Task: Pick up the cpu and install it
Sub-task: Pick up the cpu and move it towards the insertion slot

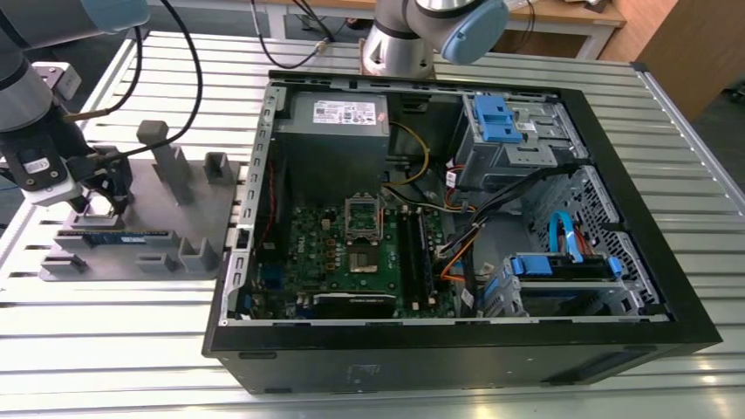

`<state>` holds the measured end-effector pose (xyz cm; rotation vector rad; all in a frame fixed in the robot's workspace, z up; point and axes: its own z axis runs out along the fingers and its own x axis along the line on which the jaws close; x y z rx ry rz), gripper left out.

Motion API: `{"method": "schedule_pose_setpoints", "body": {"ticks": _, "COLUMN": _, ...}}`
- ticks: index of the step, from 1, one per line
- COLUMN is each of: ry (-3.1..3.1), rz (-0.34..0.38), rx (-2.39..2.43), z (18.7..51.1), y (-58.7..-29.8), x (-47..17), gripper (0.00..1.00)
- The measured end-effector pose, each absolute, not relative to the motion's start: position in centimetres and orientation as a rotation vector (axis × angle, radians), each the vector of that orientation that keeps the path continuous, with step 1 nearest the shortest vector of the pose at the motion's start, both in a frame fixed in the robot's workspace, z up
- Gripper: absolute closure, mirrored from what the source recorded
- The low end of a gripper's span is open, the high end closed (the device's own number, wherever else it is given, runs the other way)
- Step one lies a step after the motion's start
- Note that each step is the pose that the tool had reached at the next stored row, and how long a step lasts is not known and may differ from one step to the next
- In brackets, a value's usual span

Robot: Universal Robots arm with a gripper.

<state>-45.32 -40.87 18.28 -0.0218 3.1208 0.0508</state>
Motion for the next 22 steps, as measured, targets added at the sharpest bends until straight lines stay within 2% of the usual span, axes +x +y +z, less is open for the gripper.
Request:
{"method": "schedule_pose_setpoints", "body": {"ticks": 4, "ry": 3.121, "rz": 0.051, "rx": -0.022, "z": 18.30, "y": -40.87, "x": -45.32, "gripper": 0.43}}
{"method": "schedule_pose_setpoints", "body": {"ticks": 6, "ry": 3.121, "rz": 0.051, "rx": -0.022, "z": 18.31, "y": -40.87, "x": -45.32, "gripper": 0.53}}
{"method": "schedule_pose_setpoints", "body": {"ticks": 22, "ry": 3.121, "rz": 0.051, "rx": -0.022, "z": 18.64, "y": -40.87, "x": -45.32, "gripper": 0.53}}
